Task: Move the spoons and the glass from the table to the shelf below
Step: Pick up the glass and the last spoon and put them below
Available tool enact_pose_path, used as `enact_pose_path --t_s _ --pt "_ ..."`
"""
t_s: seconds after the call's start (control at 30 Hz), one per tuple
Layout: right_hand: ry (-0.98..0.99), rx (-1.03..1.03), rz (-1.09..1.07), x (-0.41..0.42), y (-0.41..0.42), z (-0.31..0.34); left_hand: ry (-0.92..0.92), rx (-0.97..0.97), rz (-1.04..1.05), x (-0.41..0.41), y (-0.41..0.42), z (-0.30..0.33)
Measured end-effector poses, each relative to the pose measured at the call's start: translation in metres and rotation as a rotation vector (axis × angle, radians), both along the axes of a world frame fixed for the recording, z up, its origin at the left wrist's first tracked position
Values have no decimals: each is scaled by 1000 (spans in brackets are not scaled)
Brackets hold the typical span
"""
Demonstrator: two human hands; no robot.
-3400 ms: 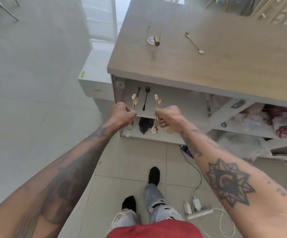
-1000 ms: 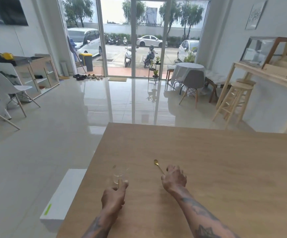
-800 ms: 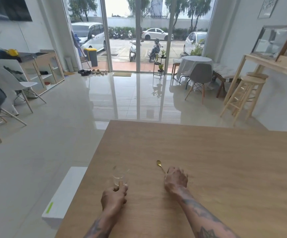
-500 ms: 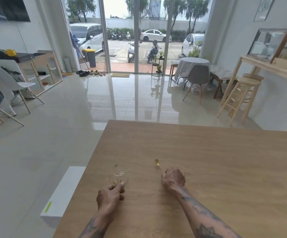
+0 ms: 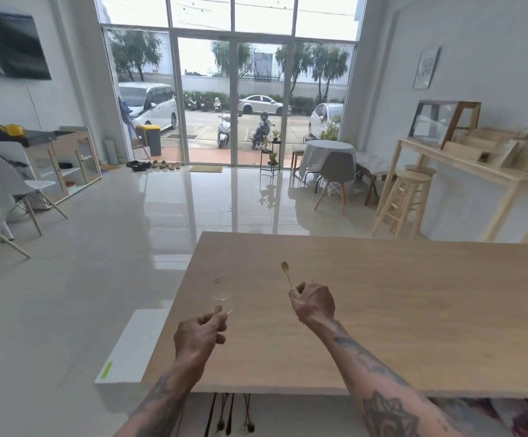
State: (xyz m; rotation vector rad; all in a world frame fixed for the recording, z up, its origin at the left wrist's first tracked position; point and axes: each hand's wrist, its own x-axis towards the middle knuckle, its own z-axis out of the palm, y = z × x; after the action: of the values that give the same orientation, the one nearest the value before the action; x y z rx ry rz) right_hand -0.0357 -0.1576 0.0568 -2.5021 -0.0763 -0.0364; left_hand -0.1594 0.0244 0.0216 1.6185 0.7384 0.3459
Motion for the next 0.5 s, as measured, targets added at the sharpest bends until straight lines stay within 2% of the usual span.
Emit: enact_pose_path --t_s 0.3,0.5 --pt "-43 71 10 -108 -11 35 -60 62 -11 -92 -15 37" --pt "9 61 13 -157 -19 18 -43 31 6 -136 -30 24"
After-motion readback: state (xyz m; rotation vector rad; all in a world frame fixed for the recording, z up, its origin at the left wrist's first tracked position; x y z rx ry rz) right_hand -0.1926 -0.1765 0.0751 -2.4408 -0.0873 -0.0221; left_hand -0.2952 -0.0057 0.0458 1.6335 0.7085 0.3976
